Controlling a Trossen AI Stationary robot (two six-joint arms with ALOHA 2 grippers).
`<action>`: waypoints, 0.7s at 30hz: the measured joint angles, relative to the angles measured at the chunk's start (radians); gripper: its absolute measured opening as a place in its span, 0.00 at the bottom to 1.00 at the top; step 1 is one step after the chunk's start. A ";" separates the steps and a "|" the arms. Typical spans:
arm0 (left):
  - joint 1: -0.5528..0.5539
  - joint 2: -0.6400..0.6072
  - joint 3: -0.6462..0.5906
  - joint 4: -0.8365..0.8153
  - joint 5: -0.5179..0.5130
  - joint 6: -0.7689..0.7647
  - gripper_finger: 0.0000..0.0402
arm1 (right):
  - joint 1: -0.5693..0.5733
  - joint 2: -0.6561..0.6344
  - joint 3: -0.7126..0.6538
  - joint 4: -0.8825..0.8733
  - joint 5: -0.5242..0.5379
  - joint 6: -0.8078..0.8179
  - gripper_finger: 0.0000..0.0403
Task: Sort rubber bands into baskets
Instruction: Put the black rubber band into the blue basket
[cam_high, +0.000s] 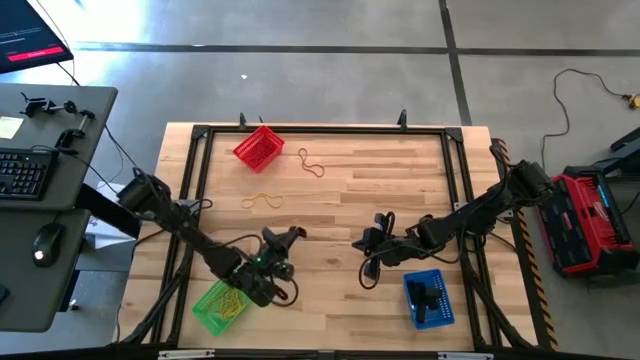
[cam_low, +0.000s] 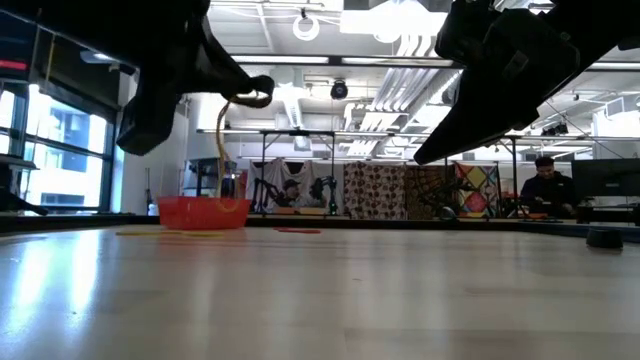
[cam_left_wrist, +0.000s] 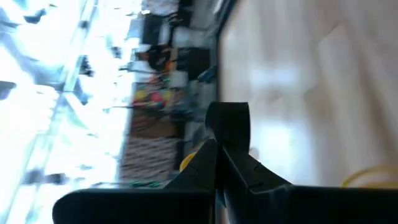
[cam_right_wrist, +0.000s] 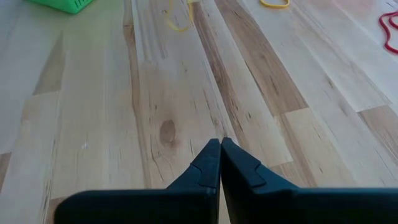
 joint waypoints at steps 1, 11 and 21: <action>-0.003 0.009 0.000 0.013 -0.036 0.035 0.00 | 0.000 0.000 0.000 0.000 0.000 0.000 0.00; -0.032 0.037 0.000 0.030 -0.208 0.228 0.00 | 0.000 0.000 0.000 0.000 0.000 0.000 0.00; -0.008 0.037 0.000 0.030 -0.079 0.055 0.00 | 0.000 0.000 0.000 0.000 0.000 0.000 0.00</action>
